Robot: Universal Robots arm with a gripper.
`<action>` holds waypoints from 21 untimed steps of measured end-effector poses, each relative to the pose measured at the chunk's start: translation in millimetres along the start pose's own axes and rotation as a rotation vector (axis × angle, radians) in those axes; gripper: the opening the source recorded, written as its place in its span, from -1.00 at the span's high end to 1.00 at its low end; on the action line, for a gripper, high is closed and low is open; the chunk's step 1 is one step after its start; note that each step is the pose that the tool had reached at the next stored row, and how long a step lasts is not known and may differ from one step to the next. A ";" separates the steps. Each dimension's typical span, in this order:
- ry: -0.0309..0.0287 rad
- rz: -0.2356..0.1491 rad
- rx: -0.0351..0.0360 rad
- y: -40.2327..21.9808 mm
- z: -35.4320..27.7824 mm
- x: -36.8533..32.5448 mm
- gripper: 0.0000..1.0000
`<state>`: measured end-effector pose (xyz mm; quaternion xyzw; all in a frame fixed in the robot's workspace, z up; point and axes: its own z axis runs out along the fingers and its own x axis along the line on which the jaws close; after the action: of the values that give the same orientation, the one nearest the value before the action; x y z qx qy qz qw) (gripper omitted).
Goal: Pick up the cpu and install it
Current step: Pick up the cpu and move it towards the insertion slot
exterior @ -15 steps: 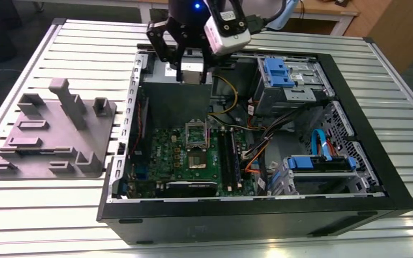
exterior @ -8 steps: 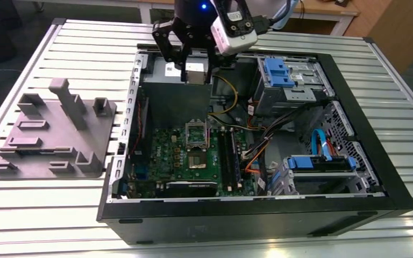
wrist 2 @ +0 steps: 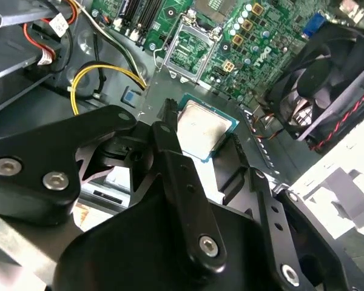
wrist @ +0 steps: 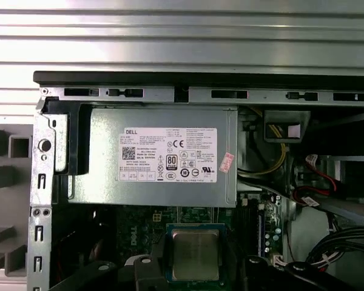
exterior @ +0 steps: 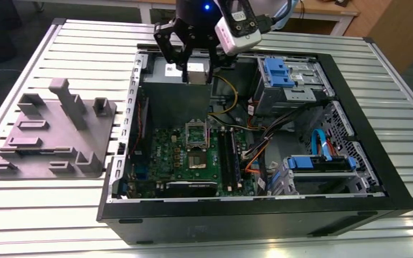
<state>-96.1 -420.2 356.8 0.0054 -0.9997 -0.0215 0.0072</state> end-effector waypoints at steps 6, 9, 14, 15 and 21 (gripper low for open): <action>-0.0158 -0.034 0.0006 -0.4 4.0 0.0 0.06; -0.0183 -0.040 0.0008 -2.7 5.7 0.2 0.06; -0.0206 -0.046 0.0007 -12.2 9.1 1.0 0.06; -0.0207 -0.047 0.0007 -14.7 9.9 1.1 0.06; -0.0206 -0.049 0.0009 -29.2 15.4 1.5 0.06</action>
<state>-97.5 -448.8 340.2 0.0295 -0.9993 -0.0213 -0.0037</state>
